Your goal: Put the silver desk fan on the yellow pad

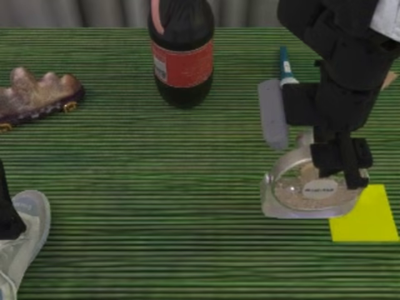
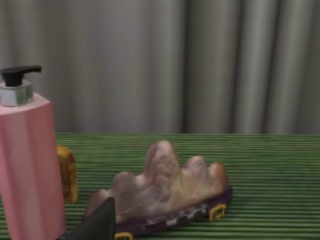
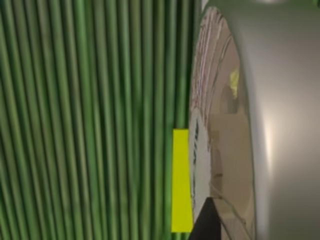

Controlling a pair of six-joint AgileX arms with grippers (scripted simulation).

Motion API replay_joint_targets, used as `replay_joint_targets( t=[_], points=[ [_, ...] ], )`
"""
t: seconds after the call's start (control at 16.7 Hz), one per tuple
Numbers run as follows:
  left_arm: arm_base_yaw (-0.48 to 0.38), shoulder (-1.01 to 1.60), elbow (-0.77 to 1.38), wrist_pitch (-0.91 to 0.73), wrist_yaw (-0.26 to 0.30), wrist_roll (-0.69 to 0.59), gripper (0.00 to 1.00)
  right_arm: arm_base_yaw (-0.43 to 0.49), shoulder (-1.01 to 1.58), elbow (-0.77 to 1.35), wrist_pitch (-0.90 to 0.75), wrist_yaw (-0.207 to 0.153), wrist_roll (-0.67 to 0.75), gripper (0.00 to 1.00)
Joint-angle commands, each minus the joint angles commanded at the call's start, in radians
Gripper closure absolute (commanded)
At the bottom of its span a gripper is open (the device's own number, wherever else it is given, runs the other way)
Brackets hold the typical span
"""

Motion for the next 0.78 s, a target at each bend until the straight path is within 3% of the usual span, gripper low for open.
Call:
replay_joint_targets(
  t=[0.42, 0.78],
  points=[
    [0.000, 0.000, 0.000, 0.000, 0.000, 0.000, 0.00, -0.229, -0.153, -0.175, 0.016, 0.011, -0.230, 1.00],
    [0.000, 0.000, 0.000, 0.000, 0.000, 0.000, 0.00, -0.247, -0.165, -0.192, 0.021, 0.011, -0.251, 1.00]
  ],
)
